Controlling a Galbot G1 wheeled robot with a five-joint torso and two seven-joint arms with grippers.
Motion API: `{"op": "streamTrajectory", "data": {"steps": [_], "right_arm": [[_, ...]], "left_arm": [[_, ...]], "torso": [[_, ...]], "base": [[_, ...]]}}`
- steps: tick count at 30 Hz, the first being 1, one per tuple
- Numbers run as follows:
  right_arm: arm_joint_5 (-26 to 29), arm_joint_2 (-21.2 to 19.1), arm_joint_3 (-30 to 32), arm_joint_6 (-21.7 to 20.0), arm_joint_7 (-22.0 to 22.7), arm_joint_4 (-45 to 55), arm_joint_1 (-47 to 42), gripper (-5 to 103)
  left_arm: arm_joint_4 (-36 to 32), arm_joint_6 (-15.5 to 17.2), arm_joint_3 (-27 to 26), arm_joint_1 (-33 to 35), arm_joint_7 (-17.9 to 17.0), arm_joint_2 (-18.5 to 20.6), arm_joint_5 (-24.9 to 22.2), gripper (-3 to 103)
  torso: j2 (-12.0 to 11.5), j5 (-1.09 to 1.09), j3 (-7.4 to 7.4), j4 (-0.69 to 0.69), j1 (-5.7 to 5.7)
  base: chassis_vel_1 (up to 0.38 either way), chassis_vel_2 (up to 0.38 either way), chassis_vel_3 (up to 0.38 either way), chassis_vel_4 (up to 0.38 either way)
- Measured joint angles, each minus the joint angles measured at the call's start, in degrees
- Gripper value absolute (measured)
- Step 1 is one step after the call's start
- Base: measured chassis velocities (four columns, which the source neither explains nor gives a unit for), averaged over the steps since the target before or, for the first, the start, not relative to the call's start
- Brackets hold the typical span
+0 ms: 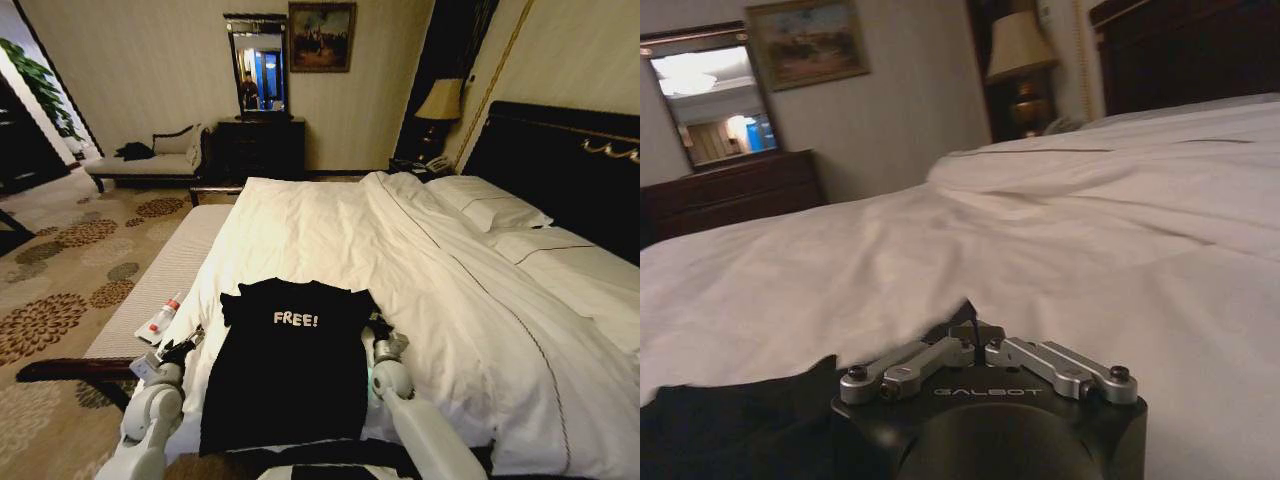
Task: Fold the clothes on the bed.
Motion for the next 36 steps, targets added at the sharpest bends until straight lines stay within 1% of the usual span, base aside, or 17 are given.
{"op": "streamTrajectory", "data": {"steps": [6, 14, 17, 19, 21, 22, 23, 25, 26, 28, 29, 30, 31, 33, 34, 36], "right_arm": [[-0.48, 1.53, 2.91, 0.66, 1.33, 0.49, -2.41, 0], [-3.28, 3.56, 2.90, 1.42, 2.54, 1.12, -6.11, -1], [-3.55, 3.93, 2.77, 1.34, 3.78, 1.67, -6.93, 15], [-3.49, 4.02, 2.87, 1.17, 4.35, 2.00, -7.17, 15], [-3.20, 4.19, 3.19, 0.53, 5.77, 2.69, -7.43, 25], [-2.21, 4.37, 3.69, -0.61, 8.11, 3.81, -7.57, 31], [-2.21, 4.37, 3.69, -0.61, 8.11, 3.81, -7.57, 31], [0.31, 4.43, 4.45, -2.15, 10.89, 6.71, -8.18, 41], [1.19, 4.38, 4.56, -2.55, 11.46, 7.94, -8.64, 41], [6.09, 4.02, 4.55, -4.79, 13.66, 13.61, -11.65, 53], [6.09, 4.02, 4.55, -4.79, 13.66, 13.61, -11.65, 53], [8.27, 3.87, 4.02, -6.19, 14.51, 16.23, -13.65, 58], [8.78, 3.85, 3.75, -6.65, 14.74, 17.02, -14.34, 58], [9.99, 3.91, 1.50, -9.39, 15.56, 20.78, -18.34, 69], [9.99, 3.91, 1.50, -9.39, 15.56, 20.78, -18.34, 69], [11.10, 4.20, 0.26, -10.58, 16.04, 22.28, -19.89, 80]], "left_arm": [[-0.62, -0.07, -0.04, 0.23, 0.00, -0.03, -0.07, 100], [-1.36, -0.29, -0.35, 0.83, 0.01, -0.11, -0.17, 100], [-1.53, -0.46, -0.79, 1.19, 0.03, 0.05, -0.35, 100], [-1.54, -0.52, -0.94, 1.25, 0.04, 0.14, -0.42, 100], [-1.55, -0.61, -1.13, 1.34, 0.05, 0.25, -0.55, 100], [-1.55, -0.65, -1.29, 1.35, 0.06, 0.36, -0.67, 100], [-1.55, -0.65, -1.29, 1.35, 0.06, 0.36, -0.67, 100], [-1.51, -0.65, -1.34, 1.31, 0.06, 0.45, -0.80, 100], [-1.49, -0.66, -1.34, 1.30, 0.06, 0.47, -0.80, 100], [-1.49, -0.62, -1.24, 1.39, 0.06, 0.54, -1.02, 100], [-1.49, -0.62, -1.24, 1.39, 0.06, 0.54, -1.02, 100], [-1.75, -0.31, -1.17, 1.54, 0.05, 0.56, -1.81, 100], [-1.93, -0.14, -1.14, 1.60, 0.03, 0.56, -2.25, 100], [-3.57, 1.18, -0.97, 1.75, -0.33, 0.40, -5.07, 100], [-3.57, 1.18, -0.97, 1.75, -0.33, 0.40, -5.07, 100], [-4.42, 1.74, -0.71, 1.75, -0.46, 0.19, -5.70, 100]], "torso": [[0.00, 0.00, 0.00, 0.00, 0.00], [0.00, -0.01, 0.00, -0.01, 0.00], [0.00, -0.01, 0.00, -0.01, 0.00], [0.00, -0.01, 0.00, -0.01, 0.00], [0.00, -0.01, 0.00, -0.01, 0.00], [0.00, -0.01, 0.00, -0.01, 0.00], [0.00, -0.01, 0.00, -0.01, 0.00], [0.00, -0.01, 0.00, 0.00, 0.00], [0.00, -0.01, 0.00, 0.00, 0.00], [0.00, -0.01, 0.00, 0.00, 0.01], [0.00, -0.01, 0.00, 0.00, 0.01], [0.00, -0.02, 0.00, -0.01, 0.01], [0.00, -0.02, 0.00, -0.01, 0.01], [0.01, 0.00, -0.01, -0.02, 0.00], [0.01, 0.00, -0.01, -0.02, 0.00], [0.01, -0.01, -0.01, -0.02, 0.00]], "base": [[0.000, 0.000, 0.000, 0.000], [0.000, 0.000, 0.000, 0.000], [0.000, 0.000, 0.000, 0.000], [0.000, 0.000, 0.000, 0.000], [0.000, 0.000, 0.000, 0.000], [0.000, 0.000, 0.000, 0.000], [0.000, 0.000, 0.000, 0.000], [0.000, 0.000, 0.000, 0.000], [0.000, 0.000, 0.000, 0.000], [0.000, 0.000, 0.000, 0.000], [0.000, 0.000, 0.000, 0.000], [0.000, 0.000, 0.000, 0.000], [0.000, 0.000, 0.000, 0.000], [0.000, 0.000, 0.000, 0.000], [0.000, 0.000, 0.000, 0.000], [0.000, 0.000, 0.000, 0.000]]}}
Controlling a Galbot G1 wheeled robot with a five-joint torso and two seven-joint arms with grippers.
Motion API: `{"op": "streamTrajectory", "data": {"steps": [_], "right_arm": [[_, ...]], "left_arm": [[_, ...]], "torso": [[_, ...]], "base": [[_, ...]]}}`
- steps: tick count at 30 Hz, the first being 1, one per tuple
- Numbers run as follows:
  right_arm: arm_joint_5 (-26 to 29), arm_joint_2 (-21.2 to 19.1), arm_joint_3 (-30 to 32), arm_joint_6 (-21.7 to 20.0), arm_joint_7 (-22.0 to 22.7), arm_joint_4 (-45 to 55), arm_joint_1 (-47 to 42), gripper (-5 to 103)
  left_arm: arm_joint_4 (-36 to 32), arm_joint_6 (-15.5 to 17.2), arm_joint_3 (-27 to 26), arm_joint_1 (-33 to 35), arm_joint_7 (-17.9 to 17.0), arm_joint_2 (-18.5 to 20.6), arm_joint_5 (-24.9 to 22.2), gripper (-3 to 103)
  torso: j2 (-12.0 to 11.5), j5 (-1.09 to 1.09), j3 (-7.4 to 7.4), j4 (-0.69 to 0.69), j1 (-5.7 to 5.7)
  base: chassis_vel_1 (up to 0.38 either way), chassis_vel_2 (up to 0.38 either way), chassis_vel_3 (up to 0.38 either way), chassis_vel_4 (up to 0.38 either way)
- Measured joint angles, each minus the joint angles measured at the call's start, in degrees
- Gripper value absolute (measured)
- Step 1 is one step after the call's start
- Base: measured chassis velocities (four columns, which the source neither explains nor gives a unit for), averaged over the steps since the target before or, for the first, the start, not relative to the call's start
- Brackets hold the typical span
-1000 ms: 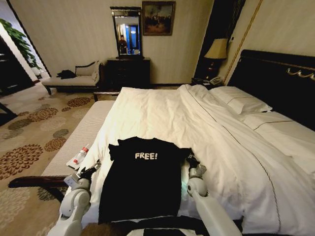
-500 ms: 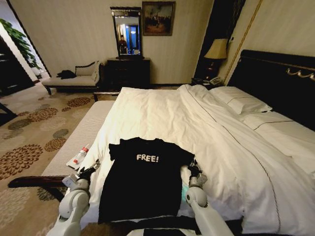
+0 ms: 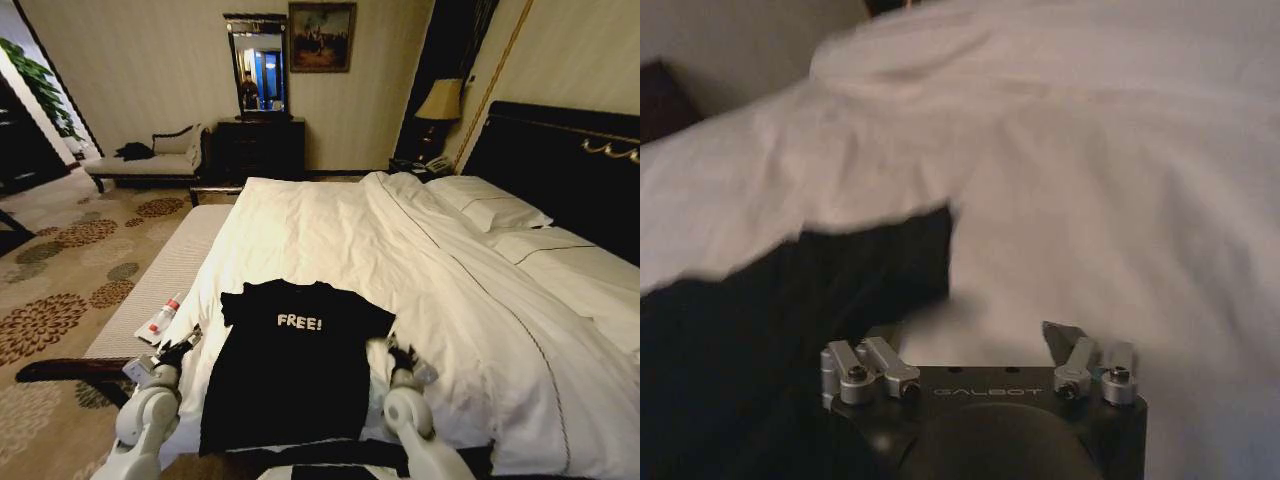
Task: Fold the clothes on the bed.
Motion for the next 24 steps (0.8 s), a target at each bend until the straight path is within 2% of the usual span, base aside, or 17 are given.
{"op": "streamTrajectory", "data": {"steps": [3, 6, 12, 14, 15, 16, 18, 22, 24], "right_arm": [[3.97, 0.48, -1.54, -1.24, 0.70, 2.08, -1.14, 90], [5.00, 0.52, -1.91, -1.33, 0.46, 2.36, -0.43, 99], [2.88, 0.28, -0.54, 1.56, -1.59, 1.23, 2.25, 100], [0.69, 0.08, 0.19, 3.16, -2.60, 0.22, 3.47, 100], [-0.41, -0.30, 0.71, 4.03, -3.10, -0.91, 4.87, 100], [-0.41, -0.30, 0.71, 4.03, -3.10, -0.91, 4.87, 100], [0.32, -0.64, 0.34, 4.09, -3.06, -2.02, 6.56, 100], [1.20, -0.69, -1.22, 3.73, -2.90, -3.96, 9.00, 100], [1.66, -0.39, -1.51, 3.33, -2.54, -4.81, 9.52, 100]], "left_arm": [[-0.81, 0.28, 0.22, 0.34, -0.04, -0.21, -0.13, 100], [-1.46, 0.29, -0.14, 0.97, 0.01, 0.09, -0.32, 100], [0.24, 0.05, -0.48, -1.09, 0.28, 2.54, -0.52, 100], [2.73, -0.05, -0.13, -3.66, 0.23, 3.89, -0.87, 100], [7.45, -0.07, 0.89, -8.00, -0.05, 5.22, -1.69, 100], [7.45, -0.07, 0.89, -8.00, -0.05, 5.22, -1.69, 100], [11.50, 0.13, 1.85, -11.54, -0.32, 5.67, -3.16, 100], [15.86, 0.98, 3.22, -15.38, -0.54, 4.62, -6.25, 100], [19.35, 1.90, 5.06, -19.42, -0.46, 3.29, -8.38, 100]], "torso": [[0.00, 0.00, 0.00, 0.01, 0.00], [0.00, 0.00, 0.01, 0.02, 0.00], [0.00, 0.01, 0.01, 0.04, 0.00], [0.00, 0.00, 0.01, 0.02, 0.00], [0.00, -0.01, 0.01, 0.01, 0.00], [0.00, -0.01, 0.01, 0.01, 0.00], [-0.01, -0.01, 0.02, -0.02, 0.01], [-0.01, 0.01, 0.02, 0.07, 0.01], [-0.01, 0.00, 0.01, 0.01, 0.01]], "base": [[0.000, 0.000, 0.000, 0.000], [0.000, 0.000, 0.000, 0.000], [0.000, 0.000, 0.000, 0.000], [0.000, 0.000, 0.000, 0.000], [0.000, 0.000, 0.000, 0.000], [0.000, 0.000, 0.000, 0.000], [0.000, 0.000, 0.000, 0.000], [0.000, 0.000, 0.000, 0.000], [0.000, 0.000, 0.000, 0.000]]}}
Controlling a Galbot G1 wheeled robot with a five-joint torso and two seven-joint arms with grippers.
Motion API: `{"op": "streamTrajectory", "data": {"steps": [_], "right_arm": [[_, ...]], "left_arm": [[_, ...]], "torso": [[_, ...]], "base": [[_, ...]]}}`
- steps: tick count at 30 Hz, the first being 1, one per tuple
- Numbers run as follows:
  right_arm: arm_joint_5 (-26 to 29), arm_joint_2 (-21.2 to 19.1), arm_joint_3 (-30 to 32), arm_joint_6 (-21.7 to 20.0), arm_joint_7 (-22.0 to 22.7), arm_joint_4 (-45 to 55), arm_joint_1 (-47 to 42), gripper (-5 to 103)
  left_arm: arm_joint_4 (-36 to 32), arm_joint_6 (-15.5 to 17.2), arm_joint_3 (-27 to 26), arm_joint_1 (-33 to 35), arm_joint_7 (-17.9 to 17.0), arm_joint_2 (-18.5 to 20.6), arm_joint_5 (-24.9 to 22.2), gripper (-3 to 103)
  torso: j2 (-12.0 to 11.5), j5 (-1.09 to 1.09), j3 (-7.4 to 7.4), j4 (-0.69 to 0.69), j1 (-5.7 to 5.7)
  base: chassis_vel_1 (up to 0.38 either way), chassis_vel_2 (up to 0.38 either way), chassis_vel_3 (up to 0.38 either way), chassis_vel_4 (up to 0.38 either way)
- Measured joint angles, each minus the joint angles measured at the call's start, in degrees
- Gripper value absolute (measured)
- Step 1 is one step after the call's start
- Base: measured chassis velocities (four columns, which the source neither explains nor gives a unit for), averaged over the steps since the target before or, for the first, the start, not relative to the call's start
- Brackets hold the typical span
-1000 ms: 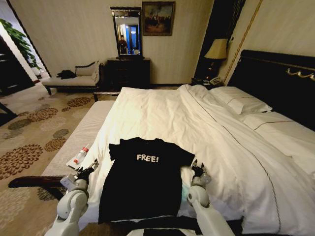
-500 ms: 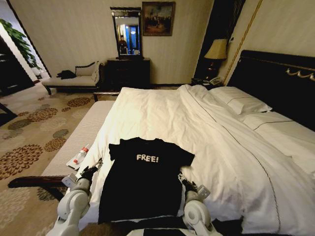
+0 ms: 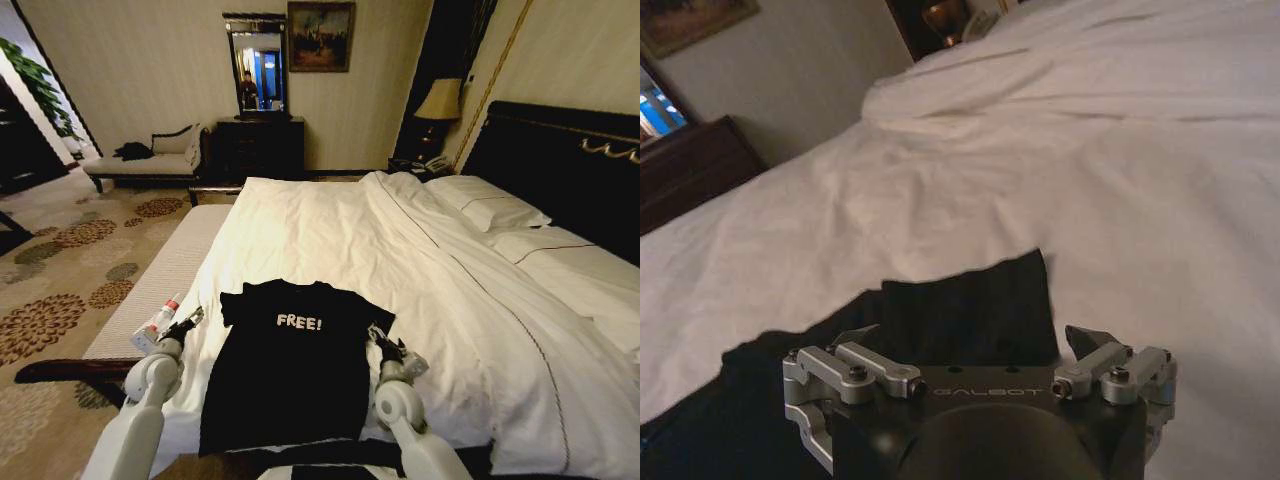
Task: Fold the clothes on the bed.
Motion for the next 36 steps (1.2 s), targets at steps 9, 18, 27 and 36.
{"op": "streamTrajectory", "data": {"steps": [9, 18, 27, 36], "right_arm": [[0.81, 0.27, -0.03, -0.58, 0.82, -2.37, 1.63, 100], [0.65, 0.65, -0.50, -0.84, 1.29, -3.00, 1.69, 100], [0.54, 0.65, -0.42, -0.98, 1.69, -2.93, 1.32, 100], [0.21, 0.81, -0.55, -1.02, 1.80, -2.64, 0.66, 100]], "left_arm": [[9.27, -0.04, 5.41, -7.99, 3.72, -3.87, -3.66, 100], [11.65, -0.69, 5.86, -9.32, 4.13, -6.52, -4.02, 100], [11.15, -1.45, 4.84, -8.31, 4.87, -6.07, -3.80, 77], [11.12, -1.76, 4.59, -7.99, 4.79, -5.78, -3.18, 44]], "torso": [[0.00, 0.01, 0.00, 0.01, 0.00], [-0.01, 0.01, 0.00, 0.01, 0.00], [-0.01, 0.00, -0.01, 0.01, -0.01], [0.00, 0.00, -0.01, 0.01, -0.01]], "base": [[0.000, 0.000, 0.000, 0.000], [0.000, 0.000, 0.000, 0.000], [0.000, 0.000, 0.000, 0.000], [0.000, 0.000, 0.000, 0.000]]}}
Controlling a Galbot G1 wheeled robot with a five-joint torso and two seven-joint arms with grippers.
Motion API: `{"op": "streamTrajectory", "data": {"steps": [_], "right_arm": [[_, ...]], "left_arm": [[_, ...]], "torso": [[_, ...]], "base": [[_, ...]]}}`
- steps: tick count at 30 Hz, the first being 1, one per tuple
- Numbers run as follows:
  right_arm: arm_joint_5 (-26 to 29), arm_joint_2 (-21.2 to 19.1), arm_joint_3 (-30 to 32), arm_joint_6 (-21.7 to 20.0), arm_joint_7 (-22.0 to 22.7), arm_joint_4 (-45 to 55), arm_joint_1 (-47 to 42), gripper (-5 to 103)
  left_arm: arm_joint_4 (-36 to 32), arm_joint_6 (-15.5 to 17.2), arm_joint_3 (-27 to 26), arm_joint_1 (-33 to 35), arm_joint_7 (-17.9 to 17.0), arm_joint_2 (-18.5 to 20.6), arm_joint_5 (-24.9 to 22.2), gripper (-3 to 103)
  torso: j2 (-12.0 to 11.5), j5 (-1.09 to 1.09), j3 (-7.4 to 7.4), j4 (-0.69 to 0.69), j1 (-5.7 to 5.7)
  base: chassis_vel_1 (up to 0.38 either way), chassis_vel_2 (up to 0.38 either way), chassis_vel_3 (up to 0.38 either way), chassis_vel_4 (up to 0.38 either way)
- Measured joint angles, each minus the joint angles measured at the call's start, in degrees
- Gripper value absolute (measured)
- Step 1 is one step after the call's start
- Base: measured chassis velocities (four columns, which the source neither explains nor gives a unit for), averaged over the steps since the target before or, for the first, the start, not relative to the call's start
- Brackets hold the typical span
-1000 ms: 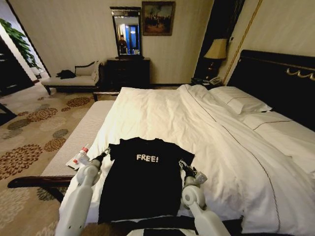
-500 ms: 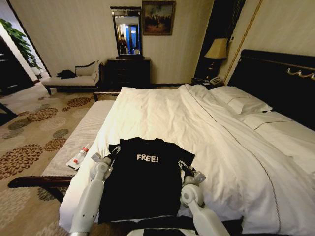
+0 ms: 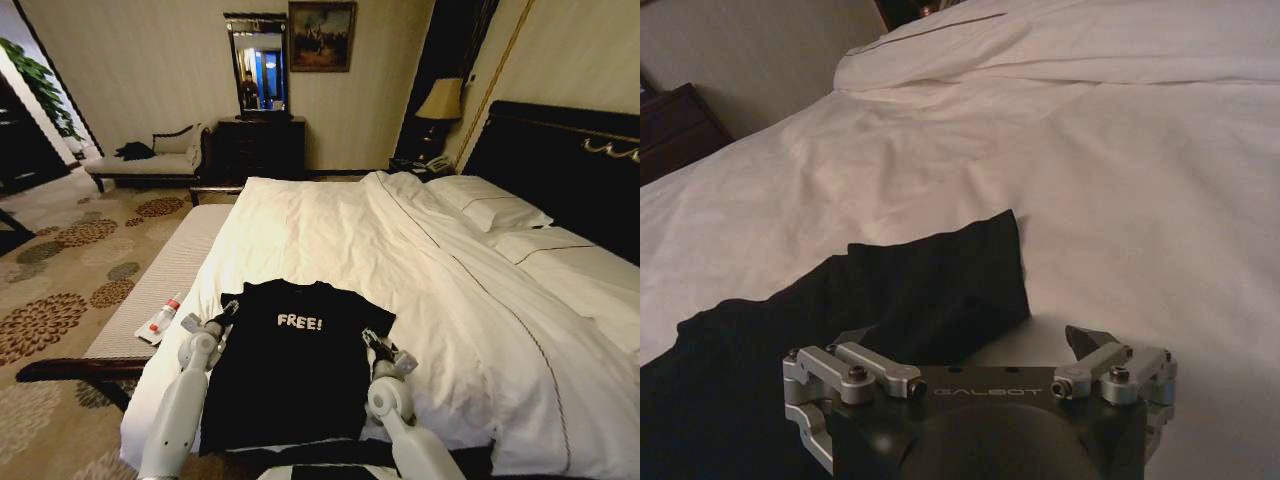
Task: Fold the clothes on the bed.
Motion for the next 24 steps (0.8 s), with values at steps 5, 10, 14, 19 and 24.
{"op": "streamTrajectory", "data": {"steps": [5, 10, 14, 19, 24], "right_arm": [[-0.06, -0.05, 0.06, -0.01, 0.11, 0.15, -0.24, 100], [-0.06, -0.08, 0.13, -0.01, 0.23, 0.18, -0.42, 100], [-0.06, -0.03, 0.13, -0.03, 0.28, 0.33, -0.51, 100], [-0.07, -0.01, 0.14, -0.05, 0.29, 0.35, -0.58, 100], [-0.50, 0.32, -0.26, -0.05, 0.30, 0.16, -0.58, 100]], "left_arm": [[-0.34, -0.02, -0.15, 0.07, -0.06, 0.38, 0.11, 27], [-0.51, -0.02, -0.36, 0.25, -0.13, 1.08, 0.13, 6], [-1.71, 0.05, -0.61, 0.87, -0.59, 1.67, 0.56, 1], [-4.47, 0.50, -0.68, 2.94, -1.32, 3.82, 3.03, 1], [-5.40, 0.70, -1.06, 4.00, -2.20, 4.64, 4.73, -2]], "torso": [[0.00, 0.00, 0.00, -0.01, 0.00], [0.00, 0.00, 0.00, 0.00, 0.00], [0.00, -0.01, 0.00, -0.01, 0.00], [0.00, 0.00, 0.00, 0.00, 0.00], [0.00, 0.00, 0.00, 0.00, 0.00]], "base": [[0.000, 0.000, 0.000, 0.000], [0.000, 0.000, 0.000, 0.000], [0.000, 0.000, 0.000, 0.000], [0.000, 0.000, 0.000, 0.000], [0.000, 0.000, 0.000, 0.000]]}}
